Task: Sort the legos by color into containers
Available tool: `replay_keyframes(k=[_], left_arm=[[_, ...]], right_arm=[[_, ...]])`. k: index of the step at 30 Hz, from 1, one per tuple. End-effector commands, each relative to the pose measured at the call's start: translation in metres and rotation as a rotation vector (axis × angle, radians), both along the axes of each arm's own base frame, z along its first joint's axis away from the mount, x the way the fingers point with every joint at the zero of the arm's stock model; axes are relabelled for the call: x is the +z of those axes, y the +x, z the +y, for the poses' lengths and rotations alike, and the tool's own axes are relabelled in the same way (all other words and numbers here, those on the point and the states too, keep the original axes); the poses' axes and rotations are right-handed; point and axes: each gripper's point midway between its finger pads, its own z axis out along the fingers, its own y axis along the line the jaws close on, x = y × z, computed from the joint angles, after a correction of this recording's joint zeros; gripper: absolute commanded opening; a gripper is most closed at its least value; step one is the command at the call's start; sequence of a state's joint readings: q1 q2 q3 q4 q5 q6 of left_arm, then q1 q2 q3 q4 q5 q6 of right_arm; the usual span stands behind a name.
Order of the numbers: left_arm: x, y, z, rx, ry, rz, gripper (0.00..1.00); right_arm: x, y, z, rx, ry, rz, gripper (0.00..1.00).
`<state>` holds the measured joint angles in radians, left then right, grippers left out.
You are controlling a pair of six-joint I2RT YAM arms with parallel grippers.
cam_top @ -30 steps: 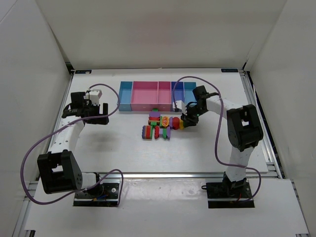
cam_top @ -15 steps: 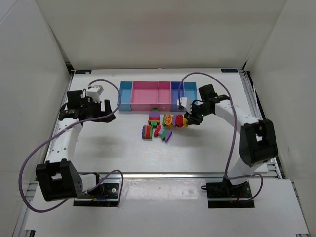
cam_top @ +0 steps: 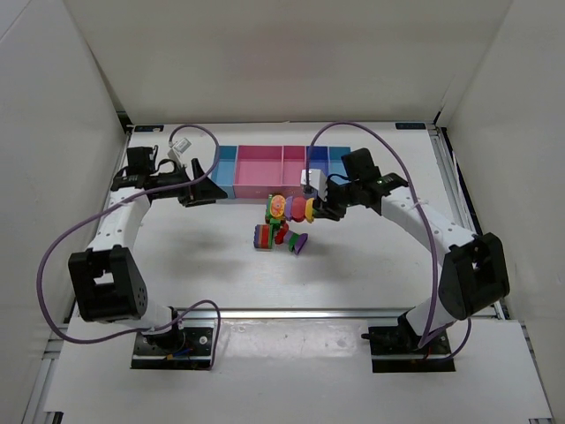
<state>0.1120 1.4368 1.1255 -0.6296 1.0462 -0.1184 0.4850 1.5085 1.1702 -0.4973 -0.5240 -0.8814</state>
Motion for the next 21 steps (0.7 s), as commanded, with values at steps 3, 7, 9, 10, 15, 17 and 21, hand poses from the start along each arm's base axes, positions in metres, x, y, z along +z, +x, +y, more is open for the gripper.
replay_keyframes(k=[3, 7, 9, 10, 15, 17, 21], left_arm=[[0.033, -0.007, -0.019, -0.126, -0.185, 0.027, 0.98], [0.032, -0.007, -0.024, -0.161, -0.223, 0.057, 0.98], [0.032, -0.008, -0.027, -0.172, -0.228, 0.059, 0.98], [0.031, -0.008, -0.028, -0.176, -0.224, 0.057, 0.98], [0.03, -0.006, -0.028, -0.178, -0.216, 0.049, 0.98], [0.031, -0.003, -0.027, -0.177, -0.219, 0.049, 0.98], [0.03, -0.001, -0.028, -0.186, -0.224, 0.044, 0.98]], right_arm=[[0.052, 0.006, 0.039, 0.048, 0.138, -0.086, 0.08], [0.067, 0.002, 0.053, 0.063, 0.176, -0.088, 0.08], [0.074, 0.0, 0.062, 0.071, 0.195, -0.086, 0.08], [0.076, -0.001, 0.066, 0.08, 0.201, -0.088, 0.08], [0.086, -0.003, 0.081, 0.107, 0.23, -0.088, 0.08], [0.088, -0.004, 0.086, 0.119, 0.237, -0.09, 0.08], [0.089, -0.009, 0.096, 0.143, 0.244, -0.089, 0.08]])
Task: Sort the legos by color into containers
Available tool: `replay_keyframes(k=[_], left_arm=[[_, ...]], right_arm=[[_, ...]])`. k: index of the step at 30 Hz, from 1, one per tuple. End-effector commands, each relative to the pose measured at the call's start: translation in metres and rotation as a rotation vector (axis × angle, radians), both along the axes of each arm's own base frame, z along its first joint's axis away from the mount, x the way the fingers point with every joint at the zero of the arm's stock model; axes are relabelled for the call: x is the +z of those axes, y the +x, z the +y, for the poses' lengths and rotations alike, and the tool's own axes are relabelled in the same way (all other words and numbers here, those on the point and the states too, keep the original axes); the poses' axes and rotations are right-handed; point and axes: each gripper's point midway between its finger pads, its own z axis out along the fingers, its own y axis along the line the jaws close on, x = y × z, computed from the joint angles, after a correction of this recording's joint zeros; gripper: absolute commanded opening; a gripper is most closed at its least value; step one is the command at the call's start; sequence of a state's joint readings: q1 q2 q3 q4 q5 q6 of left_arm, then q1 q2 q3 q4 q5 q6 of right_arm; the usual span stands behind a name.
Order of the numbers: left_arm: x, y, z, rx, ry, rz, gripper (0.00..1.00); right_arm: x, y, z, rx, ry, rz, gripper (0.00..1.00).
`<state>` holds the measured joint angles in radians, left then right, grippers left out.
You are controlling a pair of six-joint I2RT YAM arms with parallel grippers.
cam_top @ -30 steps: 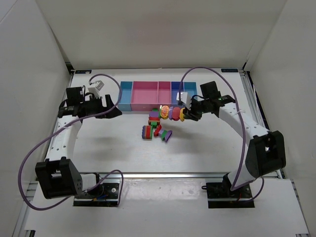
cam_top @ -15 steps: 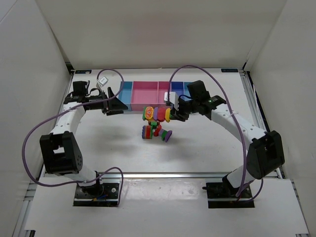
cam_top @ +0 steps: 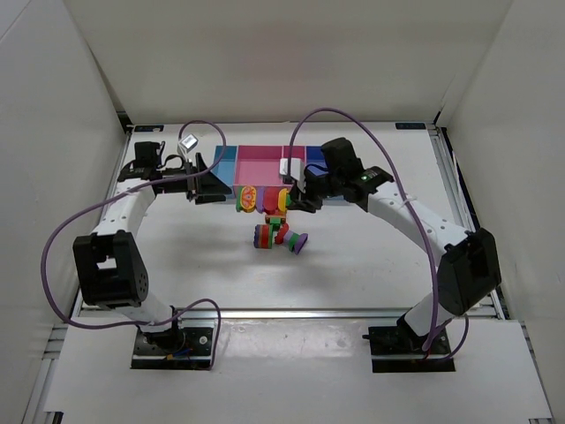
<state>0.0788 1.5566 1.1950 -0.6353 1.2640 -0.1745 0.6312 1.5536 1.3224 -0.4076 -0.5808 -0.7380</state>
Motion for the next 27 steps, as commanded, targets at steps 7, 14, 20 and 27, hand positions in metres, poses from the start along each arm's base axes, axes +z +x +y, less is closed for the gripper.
replay_keyframes(k=[7, 14, 20, 27], left_arm=[[0.01, 0.006, -0.004, -0.045, -0.041, -0.03, 0.98], [0.009, 0.008, -0.005, -0.056, -0.05, -0.031, 0.97], [0.015, 0.004, -0.007, -0.084, -0.086, -0.042, 0.96], [0.02, 0.003, -0.008, -0.116, -0.129, -0.048, 0.83]], right_arm=[[0.037, 0.002, 0.03, 0.055, 0.097, -0.066, 0.08], [0.04, 0.002, 0.035, 0.061, 0.103, -0.075, 0.08], [0.039, 0.004, 0.042, 0.073, 0.105, -0.075, 0.07], [0.036, 0.006, 0.047, 0.074, 0.103, -0.077, 0.07]])
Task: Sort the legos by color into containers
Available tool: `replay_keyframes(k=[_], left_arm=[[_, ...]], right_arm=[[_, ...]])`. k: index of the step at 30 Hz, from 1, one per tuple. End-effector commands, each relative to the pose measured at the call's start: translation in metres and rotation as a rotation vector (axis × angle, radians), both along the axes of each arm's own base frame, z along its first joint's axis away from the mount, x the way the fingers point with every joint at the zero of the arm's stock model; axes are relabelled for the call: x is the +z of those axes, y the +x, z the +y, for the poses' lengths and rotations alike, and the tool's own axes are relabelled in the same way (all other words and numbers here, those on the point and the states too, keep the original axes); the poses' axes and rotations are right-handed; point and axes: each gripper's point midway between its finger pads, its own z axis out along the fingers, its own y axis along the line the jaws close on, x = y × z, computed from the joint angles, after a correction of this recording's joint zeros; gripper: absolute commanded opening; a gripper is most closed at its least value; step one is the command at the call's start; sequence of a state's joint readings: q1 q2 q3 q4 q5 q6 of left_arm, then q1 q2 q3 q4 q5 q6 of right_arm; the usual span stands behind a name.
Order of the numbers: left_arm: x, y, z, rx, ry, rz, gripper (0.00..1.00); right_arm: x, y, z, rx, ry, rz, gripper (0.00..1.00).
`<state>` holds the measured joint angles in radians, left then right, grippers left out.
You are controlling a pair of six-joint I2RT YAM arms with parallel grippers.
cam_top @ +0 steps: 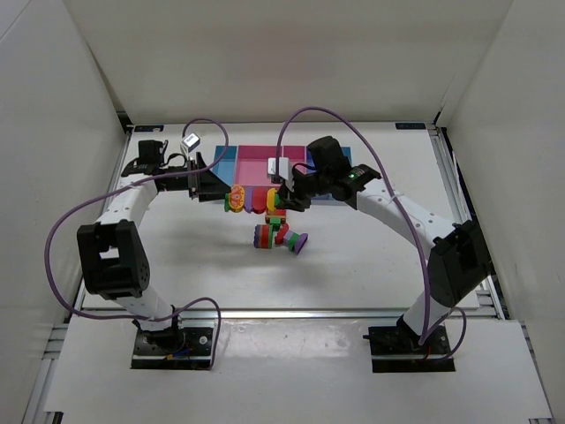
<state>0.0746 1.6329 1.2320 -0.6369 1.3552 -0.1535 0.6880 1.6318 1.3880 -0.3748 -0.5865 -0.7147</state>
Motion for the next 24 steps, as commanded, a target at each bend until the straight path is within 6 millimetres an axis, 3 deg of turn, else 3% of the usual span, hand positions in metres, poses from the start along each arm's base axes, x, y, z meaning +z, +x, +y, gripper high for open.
replay_keyframes(k=[1, 8, 11, 14, 15, 19, 24], left_arm=[[0.019, -0.003, -0.004, -0.056, -0.063, -0.06, 0.79], [0.02, -0.002, -0.004, -0.072, -0.087, -0.058, 0.72], [0.019, -0.002, -0.004, -0.074, -0.09, -0.055, 0.64], [0.018, -0.002, -0.004, -0.077, -0.096, -0.051, 0.49], [0.017, -0.001, -0.004, -0.077, -0.096, -0.049, 0.39], [0.016, -0.001, -0.004, -0.074, -0.091, -0.049, 0.26], [0.015, -0.002, -0.004, -0.073, -0.089, -0.045, 0.24]], right_arm=[[0.036, 0.008, 0.015, 0.023, 0.086, -0.082, 0.08], [0.036, 0.009, 0.014, 0.018, 0.084, -0.087, 0.07], [0.036, 0.01, 0.015, 0.018, 0.083, -0.089, 0.08], [0.033, 0.01, 0.014, 0.015, 0.075, -0.086, 0.07], [0.032, 0.01, 0.013, 0.015, 0.072, -0.086, 0.07], [0.028, 0.008, 0.009, 0.012, 0.06, -0.087, 0.07], [0.02, 0.008, 0.001, 0.0, 0.042, -0.081, 0.07]])
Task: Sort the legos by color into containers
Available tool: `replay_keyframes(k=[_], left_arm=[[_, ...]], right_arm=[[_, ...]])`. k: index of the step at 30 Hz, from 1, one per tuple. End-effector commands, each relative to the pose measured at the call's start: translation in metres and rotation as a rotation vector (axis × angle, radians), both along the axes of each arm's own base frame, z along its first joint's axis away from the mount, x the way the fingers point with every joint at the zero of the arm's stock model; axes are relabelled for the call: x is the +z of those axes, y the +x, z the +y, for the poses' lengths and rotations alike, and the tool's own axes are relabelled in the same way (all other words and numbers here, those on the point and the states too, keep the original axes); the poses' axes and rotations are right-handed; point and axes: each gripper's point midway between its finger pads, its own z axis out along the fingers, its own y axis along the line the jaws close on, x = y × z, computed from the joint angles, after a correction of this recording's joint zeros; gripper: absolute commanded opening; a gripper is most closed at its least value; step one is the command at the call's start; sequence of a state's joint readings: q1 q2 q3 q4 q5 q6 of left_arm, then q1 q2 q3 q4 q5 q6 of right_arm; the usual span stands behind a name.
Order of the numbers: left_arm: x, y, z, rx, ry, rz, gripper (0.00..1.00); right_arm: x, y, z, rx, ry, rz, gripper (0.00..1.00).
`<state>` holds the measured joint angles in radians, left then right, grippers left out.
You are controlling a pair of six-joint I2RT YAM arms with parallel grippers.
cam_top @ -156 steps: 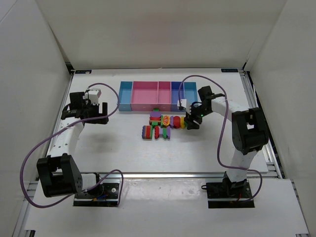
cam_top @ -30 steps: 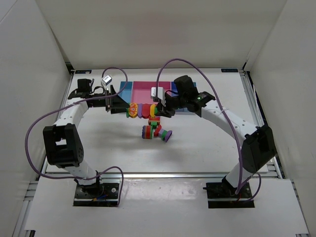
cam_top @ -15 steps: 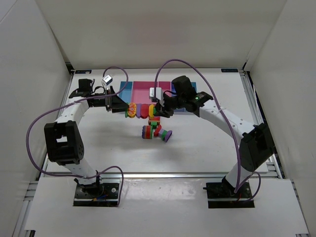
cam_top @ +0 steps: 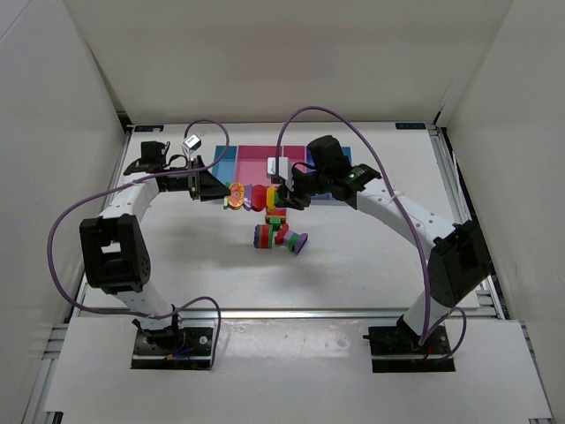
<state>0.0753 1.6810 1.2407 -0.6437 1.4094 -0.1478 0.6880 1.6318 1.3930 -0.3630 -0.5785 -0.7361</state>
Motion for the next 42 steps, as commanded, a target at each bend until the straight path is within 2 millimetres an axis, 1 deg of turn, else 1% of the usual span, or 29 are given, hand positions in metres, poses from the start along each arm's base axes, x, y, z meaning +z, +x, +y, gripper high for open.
replay_keyframes(k=[1, 2, 3, 5, 6, 7, 8, 9, 10, 14, 18, 22, 24, 27, 28, 29, 30, 31, 32, 33, 34, 35, 36, 38, 39, 41, 42], left_arm=[[0.018, -0.003, -0.003, -0.041, -0.041, -0.089, 0.2], [0.019, -0.004, -0.003, -0.041, -0.042, -0.092, 0.19], [0.018, -0.004, -0.002, -0.038, -0.041, -0.095, 0.19], [0.018, -0.004, -0.001, -0.036, -0.041, -0.097, 0.15], [0.017, -0.005, 0.0, -0.032, -0.038, -0.093, 0.14], [0.016, -0.004, 0.002, -0.026, -0.036, -0.095, 0.13], [0.016, -0.004, 0.003, -0.02, -0.035, -0.095, 0.12], [0.015, -0.005, 0.004, -0.015, -0.034, -0.092, 0.11], [0.015, -0.004, 0.006, -0.011, -0.03, -0.094, 0.11], [0.014, -0.005, 0.007, -0.003, -0.027, -0.097, 0.1], [0.012, -0.005, 0.009, 0.004, -0.022, -0.094, 0.1], [0.011, -0.005, 0.009, 0.01, -0.011, -0.096, 0.1], [0.008, -0.003, 0.01, 0.023, 0.012, -0.103, 0.1], [0.002, -0.003, 0.012, 0.048, 0.057, -0.115, 0.11], [0.005, -0.004, 0.013, 0.056, 0.069, -0.132, 0.11], [0.005, -0.004, 0.014, 0.063, 0.08, -0.136, 0.1], [0.004, -0.004, 0.015, 0.074, 0.099, -0.144, 0.1], [0.005, -0.003, 0.016, 0.083, 0.115, -0.158, 0.1], [0.01, -0.005, 0.019, 0.099, 0.132, -0.182, 0.1], [0.011, -0.005, 0.021, 0.115, 0.153, -0.198, 0.1], [0.009, -0.002, 0.024, 0.14, 0.195, -0.216, 0.1], [0.012, -0.003, 0.026, 0.158, 0.223, -0.24, 0.1], [0.007, 0.0, 0.03, 0.186, 0.265, -0.245, 0.1], [0.01, 0.0, 0.033, 0.207, 0.295, -0.268, 0.1], [0.01, 0.002, 0.035, 0.219, 0.311, -0.274, 0.1], [0.012, 0.002, 0.035, 0.223, 0.313, -0.279, 0.11], [0.013, 0.003, 0.036, 0.228, 0.315, -0.277, 0.11]], right_arm=[[0.014, 0.003, -0.002, -0.004, 0.033, -0.042, 0.07], [0.011, 0.004, -0.007, -0.013, 0.026, -0.039, 0.07], [0.013, 0.004, -0.009, -0.016, 0.027, -0.045, 0.07], [0.005, 0.004, -0.016, -0.027, 0.012, -0.033, 0.07], [0.007, 0.006, -0.021, -0.039, 0.014, -0.037, 0.07], [0.002, 0.006, -0.027, -0.048, 0.003, -0.026, 0.07], [-0.001, 0.005, -0.03, -0.051, -0.004, -0.021, 0.07], [0.0, 0.004, -0.034, -0.057, -0.003, -0.023, 0.07], [-0.004, 0.003, -0.037, -0.06, -0.012, -0.015, 0.06], [-0.008, 0.003, -0.052, -0.086, -0.024, -0.01, 0.07], [-0.012, 0.002, -0.063, -0.102, -0.036, 0.0, 0.06], [-0.017, 0.0, -0.068, -0.113, -0.042, 0.011, 0.06], [-0.016, 0.006, -0.07, -0.141, -0.035, 0.017, 0.06], [-0.017, 0.032, -0.078, -0.251, -0.027, 0.037, 0.06], [-0.024, 0.049, -0.088, -0.315, -0.03, 0.07, 0.06], [-0.026, 0.061, -0.092, -0.383, -0.021, 0.111, 0.05], [-0.013, 0.082, -0.106, -0.454, 0.004, 0.111, 0.05], [-0.022, 0.094, -0.111, -0.496, 0.001, 0.151, 0.05], [-0.008, 0.107, -0.113, -0.543, 0.037, 0.168, 0.05], [-0.005, 0.116, -0.119, -0.57, 0.05, 0.176, 0.05], [-0.007, 0.127, -0.126, -0.601, 0.053, 0.185, 0.05], [-0.006, 0.132, -0.128, -0.622, 0.057, 0.192, 0.05], [-0.001, 0.141, -0.132, -0.651, 0.058, 0.175, 0.05], [-0.009, 0.149, -0.135, -0.671, 0.048, 0.195, 0.05], [-0.017, 0.159, -0.142, -0.707, 0.031, 0.206, 0.05], [-0.024, 0.165, -0.148, -0.733, 0.025, 0.236, 0.06], [-0.033, 0.171, -0.154, -0.76, 0.014, 0.25, 0.06]])
